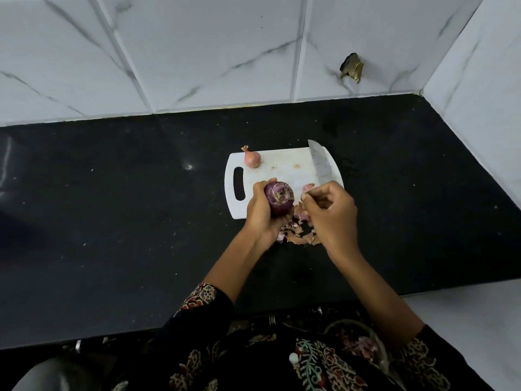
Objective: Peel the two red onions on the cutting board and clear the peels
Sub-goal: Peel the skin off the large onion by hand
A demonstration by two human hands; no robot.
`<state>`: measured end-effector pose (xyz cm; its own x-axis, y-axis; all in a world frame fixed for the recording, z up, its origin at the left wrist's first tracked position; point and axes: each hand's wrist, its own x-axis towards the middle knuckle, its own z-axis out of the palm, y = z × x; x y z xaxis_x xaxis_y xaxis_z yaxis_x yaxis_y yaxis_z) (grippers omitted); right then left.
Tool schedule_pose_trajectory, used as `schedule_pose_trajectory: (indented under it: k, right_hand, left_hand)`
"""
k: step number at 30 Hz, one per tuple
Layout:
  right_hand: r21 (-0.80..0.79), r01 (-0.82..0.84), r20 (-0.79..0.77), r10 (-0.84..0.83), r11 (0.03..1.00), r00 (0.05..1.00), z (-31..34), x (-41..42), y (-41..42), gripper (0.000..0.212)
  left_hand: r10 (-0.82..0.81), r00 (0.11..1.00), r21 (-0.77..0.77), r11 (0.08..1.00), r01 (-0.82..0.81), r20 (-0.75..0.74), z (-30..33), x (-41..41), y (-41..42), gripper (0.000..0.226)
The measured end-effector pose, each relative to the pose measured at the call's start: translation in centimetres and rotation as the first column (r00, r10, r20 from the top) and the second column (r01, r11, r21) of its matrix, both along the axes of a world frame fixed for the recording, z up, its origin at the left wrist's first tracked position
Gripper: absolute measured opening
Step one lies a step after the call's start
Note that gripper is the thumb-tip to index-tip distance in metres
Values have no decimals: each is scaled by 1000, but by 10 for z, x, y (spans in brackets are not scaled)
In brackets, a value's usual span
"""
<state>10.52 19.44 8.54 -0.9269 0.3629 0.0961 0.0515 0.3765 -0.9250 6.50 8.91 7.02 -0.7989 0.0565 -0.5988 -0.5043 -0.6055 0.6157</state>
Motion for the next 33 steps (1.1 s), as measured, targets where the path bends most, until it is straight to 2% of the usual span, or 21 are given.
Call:
schedule_pose_trajectory:
  k: [4,6,9,12,17,20,25,28,31,33]
  right_hand:
    - [131,-87,75,78,988,994,-10,-2,5,19]
    - [144,-156,82,145,977,986,-11,-3,2,21]
    - [160,-211,4,213,964,977,-7,-3,-6,11]
    - [287,-219,-74,249,932,966,-8,-4,-12,8]
    - [437,-182,-100,248,881,964,-10,-6,-18,6]
    - [550,-169,-85,256,818,963,-10,-7,-19,8]
    - [738,-153,-55,285,657,957,-13,-10,-19,9]
    - [717,-203,5,286,667,958,-14,-9,-19,9]
    - [573,-287,71,302,767,950,-14,-7,-23,10]
    - [464,-292,50,304,836,951,-13,-4,-28,8]
  left_hand:
    - [-2,1000,15,1000,2,19,1,0,-2,20]
    - [5,1000,16,1000,-6,13,3,0,-3,20]
    - [20,1000,11,1000,-20,0,5,0,-5,21]
    - [35,999,22,999,-35,-10,5,1,-6,22]
    - [41,999,34,999,-41,-10,6,0,-7,22]
    - [30,1000,27,999,-30,-3,7,1,-7,21]
    - [35,999,14,999,-35,20,8,0,-4,19]
    - [39,999,10,999,-39,21,6,0,-2,18]
    - [39,999,16,999,-39,-17,5,-1,-1,18]
    - [31,998,-6,999,-32,-46,5,-1,0,20]
